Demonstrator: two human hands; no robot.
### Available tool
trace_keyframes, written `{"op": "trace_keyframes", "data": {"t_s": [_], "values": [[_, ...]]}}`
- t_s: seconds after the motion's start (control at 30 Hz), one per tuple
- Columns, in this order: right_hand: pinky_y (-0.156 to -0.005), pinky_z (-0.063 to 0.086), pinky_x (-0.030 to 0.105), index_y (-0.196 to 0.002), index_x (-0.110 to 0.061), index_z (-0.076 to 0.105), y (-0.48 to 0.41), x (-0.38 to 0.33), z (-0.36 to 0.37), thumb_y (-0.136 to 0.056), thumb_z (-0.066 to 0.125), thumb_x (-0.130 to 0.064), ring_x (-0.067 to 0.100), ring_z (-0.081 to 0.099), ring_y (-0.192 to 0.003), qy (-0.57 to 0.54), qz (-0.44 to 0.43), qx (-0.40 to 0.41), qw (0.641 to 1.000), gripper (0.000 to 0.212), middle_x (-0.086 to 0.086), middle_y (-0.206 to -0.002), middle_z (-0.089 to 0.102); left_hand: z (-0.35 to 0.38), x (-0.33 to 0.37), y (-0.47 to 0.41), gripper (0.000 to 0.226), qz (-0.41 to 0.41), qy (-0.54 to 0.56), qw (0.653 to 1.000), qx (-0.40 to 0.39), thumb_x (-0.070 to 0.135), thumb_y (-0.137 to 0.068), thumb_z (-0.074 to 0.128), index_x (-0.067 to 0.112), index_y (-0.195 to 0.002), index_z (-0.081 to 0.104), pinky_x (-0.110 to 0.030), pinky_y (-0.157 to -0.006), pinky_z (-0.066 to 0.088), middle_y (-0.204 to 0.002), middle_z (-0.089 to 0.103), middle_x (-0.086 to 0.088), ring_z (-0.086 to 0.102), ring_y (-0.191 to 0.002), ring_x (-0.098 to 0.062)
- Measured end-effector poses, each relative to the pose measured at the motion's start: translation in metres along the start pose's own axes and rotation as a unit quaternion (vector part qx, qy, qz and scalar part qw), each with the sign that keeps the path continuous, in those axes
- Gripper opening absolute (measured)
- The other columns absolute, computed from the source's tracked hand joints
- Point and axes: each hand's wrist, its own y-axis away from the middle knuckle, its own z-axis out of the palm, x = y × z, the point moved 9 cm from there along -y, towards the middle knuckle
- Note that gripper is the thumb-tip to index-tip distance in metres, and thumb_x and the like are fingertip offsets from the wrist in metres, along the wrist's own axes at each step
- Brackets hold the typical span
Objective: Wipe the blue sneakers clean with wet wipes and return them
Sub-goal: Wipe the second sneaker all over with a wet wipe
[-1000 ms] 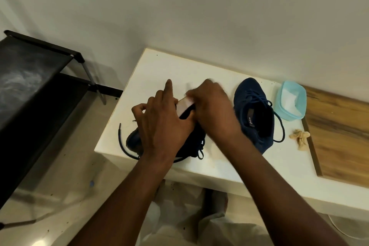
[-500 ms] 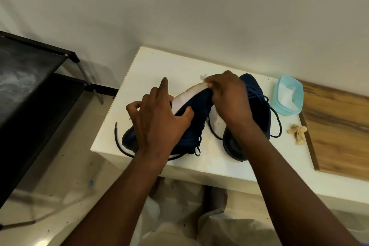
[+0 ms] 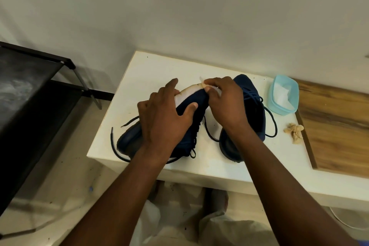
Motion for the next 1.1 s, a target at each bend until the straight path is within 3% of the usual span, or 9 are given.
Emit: {"op": "trace_keyframes", "data": {"t_s": [0.07, 0.2, 0.3, 0.47, 0.57, 0.63, 0.77, 0.93, 1.1], "values": [[-0.079, 0.036, 0.002, -0.114, -0.015, 0.071, 0.002, -0.007, 0.002, -0.097, 0.055, -0.011, 0.015, 0.061, -0.1, -0.005, -0.015, -0.003, 1.0, 0.024, 0.005, -0.111, 0.065, -0.001, -0.002, -0.003, 0.062, -0.002, 0.012, 1.0, 0.004, 0.05, -0.09, 0.067, 0.029, -0.143, 0.046, -0.041, -0.098, 0.037, -0.123, 0.064, 0.012, 0.06, -0.113, -0.017], [-0.086, 0.049, 0.027, -0.112, -0.011, 0.073, 0.017, -0.042, 0.016, -0.096, 0.058, -0.008, 0.019, 0.062, -0.096, 0.004, -0.121, -0.049, 0.991, 0.022, 0.008, -0.104, 0.066, -0.012, -0.017, -0.004, 0.055, -0.023, 0.017, 1.0, 0.006, 0.044, -0.088, 0.071, 0.031, -0.138, 0.05, -0.04, -0.098, 0.037, -0.116, 0.065, 0.014, 0.062, -0.106, -0.014], [-0.082, 0.05, 0.037, -0.11, -0.01, 0.074, 0.022, -0.052, 0.022, -0.095, 0.058, -0.006, 0.024, 0.06, -0.093, 0.041, -0.169, -0.067, 0.982, 0.023, 0.01, -0.098, 0.065, -0.019, -0.025, 0.002, 0.054, -0.024, 0.014, 1.0, 0.003, 0.045, -0.086, 0.073, 0.032, -0.134, 0.053, -0.04, -0.096, 0.036, -0.114, 0.064, 0.013, 0.062, -0.103, -0.015], [-0.083, 0.049, 0.034, -0.109, -0.009, 0.075, -0.001, -0.021, 0.011, -0.097, 0.055, -0.007, 0.027, 0.063, -0.095, 0.046, -0.06, -0.029, 0.997, 0.023, 0.013, -0.103, 0.066, -0.013, -0.015, 0.004, 0.047, 0.006, -0.027, 1.0, 0.008, 0.055, -0.087, 0.066, 0.028, -0.126, 0.062, -0.043, -0.09, 0.041, -0.116, 0.064, 0.002, 0.061, -0.101, -0.021], [-0.078, 0.043, 0.034, -0.097, 0.0, 0.074, 0.019, -0.06, 0.026, -0.093, 0.054, -0.002, 0.031, 0.061, -0.089, 0.043, -0.153, -0.07, 0.985, 0.02, 0.019, -0.091, 0.067, -0.011, -0.015, 0.001, 0.038, 0.001, -0.011, 1.0, 0.023, 0.051, -0.092, 0.064, 0.025, -0.118, 0.068, -0.043, -0.087, 0.042, -0.113, 0.064, -0.002, 0.061, -0.098, -0.024], [-0.079, 0.043, 0.034, -0.098, 0.001, 0.074, 0.017, -0.062, 0.029, -0.091, 0.057, 0.0, 0.032, 0.061, -0.09, 0.051, -0.17, -0.088, 0.98, 0.019, 0.02, -0.092, 0.068, -0.011, -0.016, 0.001, 0.033, -0.004, -0.002, 1.0, 0.027, 0.048, -0.092, 0.065, 0.026, -0.116, 0.068, -0.042, -0.085, 0.042, -0.11, 0.064, 0.0, 0.062, -0.093, -0.023], [-0.086, 0.048, 0.03, -0.111, -0.008, 0.073, -0.002, -0.018, 0.012, -0.097, 0.055, -0.006, 0.027, 0.064, -0.099, 0.043, -0.029, -0.042, 0.998, 0.023, 0.014, -0.107, 0.068, -0.01, -0.009, 0.007, 0.032, 0.014, -0.017, 0.999, 0.032, 0.049, -0.092, 0.065, 0.027, -0.116, 0.068, -0.042, -0.082, 0.045, -0.109, 0.064, 0.002, 0.062, -0.09, -0.02], [-0.081, 0.05, 0.042, -0.096, -0.001, 0.075, 0.03, -0.074, 0.029, -0.092, 0.056, 0.0, 0.032, 0.064, -0.088, 0.03, -0.159, -0.097, 0.982, 0.02, 0.018, -0.092, 0.071, -0.012, -0.016, 0.003, 0.031, 0.003, -0.025, 0.999, 0.035, 0.046, -0.093, 0.063, 0.027, -0.117, 0.068, -0.038, -0.086, 0.04, -0.111, 0.064, 0.003, 0.062, -0.094, -0.019], [-0.084, 0.049, 0.04, -0.104, -0.003, 0.074, 0.001, -0.031, 0.013, -0.094, 0.054, -0.001, 0.032, 0.062, -0.095, 0.035, -0.037, -0.035, 0.998, 0.022, 0.018, -0.101, 0.068, -0.01, -0.012, 0.006, 0.033, 0.004, -0.021, 0.999, 0.032, 0.047, -0.091, 0.065, 0.028, -0.118, 0.068, -0.039, -0.084, 0.042, -0.11, 0.064, 0.003, 0.061, -0.093, -0.019]]}}
